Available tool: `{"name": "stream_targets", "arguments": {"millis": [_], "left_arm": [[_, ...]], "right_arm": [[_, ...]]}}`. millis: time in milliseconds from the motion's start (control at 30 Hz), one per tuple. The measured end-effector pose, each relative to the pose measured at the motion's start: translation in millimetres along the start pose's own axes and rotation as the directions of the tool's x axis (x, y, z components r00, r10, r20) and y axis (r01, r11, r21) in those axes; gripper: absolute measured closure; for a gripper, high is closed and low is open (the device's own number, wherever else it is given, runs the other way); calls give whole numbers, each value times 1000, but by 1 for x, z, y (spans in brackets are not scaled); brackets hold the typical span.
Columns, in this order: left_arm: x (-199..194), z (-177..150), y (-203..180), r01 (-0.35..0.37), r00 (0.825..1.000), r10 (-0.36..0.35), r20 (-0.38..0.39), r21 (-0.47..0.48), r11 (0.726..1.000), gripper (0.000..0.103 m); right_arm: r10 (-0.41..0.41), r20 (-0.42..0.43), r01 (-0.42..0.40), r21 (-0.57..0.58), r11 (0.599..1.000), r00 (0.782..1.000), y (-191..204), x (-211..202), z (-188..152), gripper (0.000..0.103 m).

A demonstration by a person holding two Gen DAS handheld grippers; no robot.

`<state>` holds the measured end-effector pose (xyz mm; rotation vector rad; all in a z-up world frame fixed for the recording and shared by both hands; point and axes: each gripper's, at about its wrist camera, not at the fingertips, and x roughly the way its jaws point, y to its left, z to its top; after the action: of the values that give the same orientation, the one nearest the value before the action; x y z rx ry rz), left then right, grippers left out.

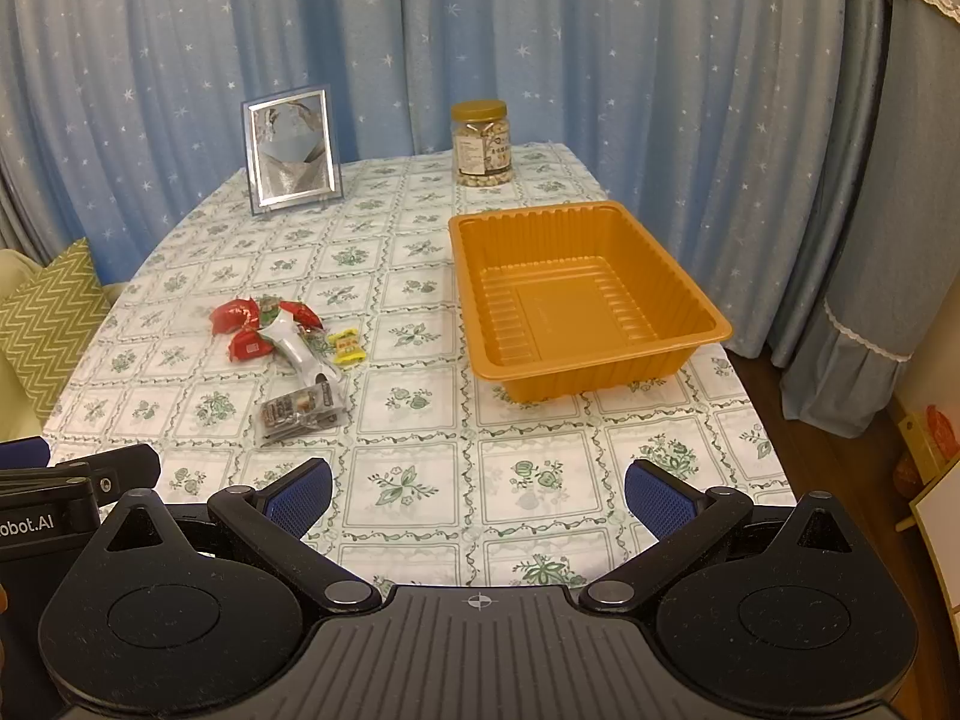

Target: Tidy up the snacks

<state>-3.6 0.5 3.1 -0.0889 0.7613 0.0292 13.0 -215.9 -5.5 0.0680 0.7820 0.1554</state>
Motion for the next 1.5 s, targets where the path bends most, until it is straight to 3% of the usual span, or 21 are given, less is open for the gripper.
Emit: {"name": "stream_targets", "arguments": {"millis": [1500], "left_arm": [[2,1,-5,20,1000,-21,8,12,1000,0]], "right_arm": [[-4,6,4,3,1000,1000,-2,-1,6,0]]}}
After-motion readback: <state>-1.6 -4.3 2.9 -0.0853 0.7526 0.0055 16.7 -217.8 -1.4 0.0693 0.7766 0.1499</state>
